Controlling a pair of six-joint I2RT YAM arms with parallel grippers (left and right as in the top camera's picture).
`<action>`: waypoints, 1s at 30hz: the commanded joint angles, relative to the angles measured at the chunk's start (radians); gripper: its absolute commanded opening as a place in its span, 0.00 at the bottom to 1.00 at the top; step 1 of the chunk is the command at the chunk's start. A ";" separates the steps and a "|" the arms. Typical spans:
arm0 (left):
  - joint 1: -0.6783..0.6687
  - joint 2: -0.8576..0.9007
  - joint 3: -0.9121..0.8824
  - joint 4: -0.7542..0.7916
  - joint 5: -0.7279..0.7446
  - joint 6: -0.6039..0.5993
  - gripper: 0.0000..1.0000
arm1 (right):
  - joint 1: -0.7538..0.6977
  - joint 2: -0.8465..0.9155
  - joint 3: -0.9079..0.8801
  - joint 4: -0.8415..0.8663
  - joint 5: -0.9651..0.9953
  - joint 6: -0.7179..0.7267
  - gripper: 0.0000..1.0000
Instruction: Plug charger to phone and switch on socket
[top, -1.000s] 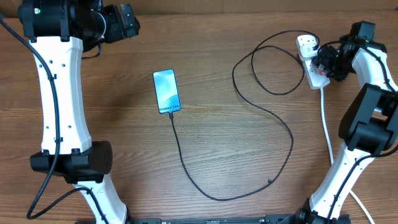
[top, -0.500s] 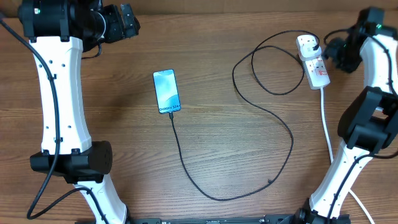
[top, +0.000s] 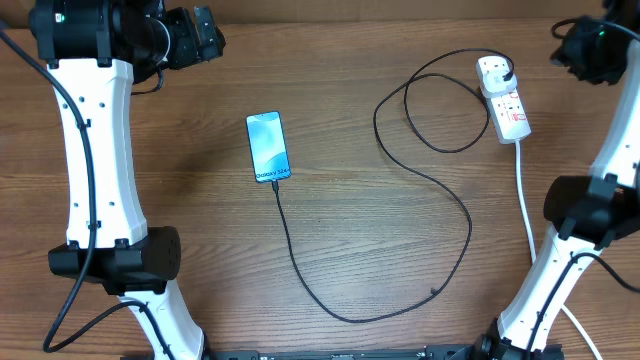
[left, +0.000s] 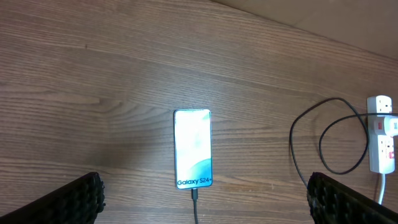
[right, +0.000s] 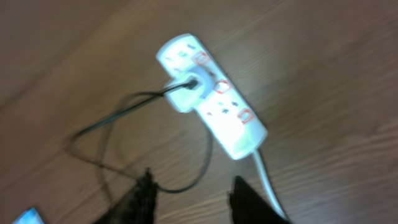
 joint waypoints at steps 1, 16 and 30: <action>-0.007 0.004 -0.003 0.001 -0.010 0.001 1.00 | 0.002 -0.120 0.076 -0.001 -0.169 -0.003 0.52; -0.007 0.004 -0.003 0.001 -0.010 0.001 1.00 | 0.044 -0.710 0.027 -0.001 -0.227 -0.030 1.00; -0.007 0.004 -0.003 0.001 -0.009 0.001 1.00 | 0.044 -1.011 0.026 -0.001 -0.121 -0.099 1.00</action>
